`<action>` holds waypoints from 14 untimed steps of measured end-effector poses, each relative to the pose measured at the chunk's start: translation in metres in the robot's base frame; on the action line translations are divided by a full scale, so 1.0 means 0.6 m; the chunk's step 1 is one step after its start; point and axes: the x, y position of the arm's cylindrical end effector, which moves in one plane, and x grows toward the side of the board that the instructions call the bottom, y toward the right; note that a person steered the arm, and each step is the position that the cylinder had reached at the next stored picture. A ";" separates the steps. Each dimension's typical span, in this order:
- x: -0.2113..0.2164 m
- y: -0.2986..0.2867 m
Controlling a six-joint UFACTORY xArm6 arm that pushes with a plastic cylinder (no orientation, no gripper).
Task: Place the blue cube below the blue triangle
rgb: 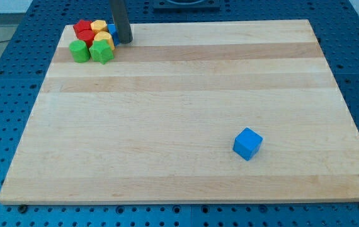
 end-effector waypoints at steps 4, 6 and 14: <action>0.419 0.087; 0.573 0.287; 0.483 0.315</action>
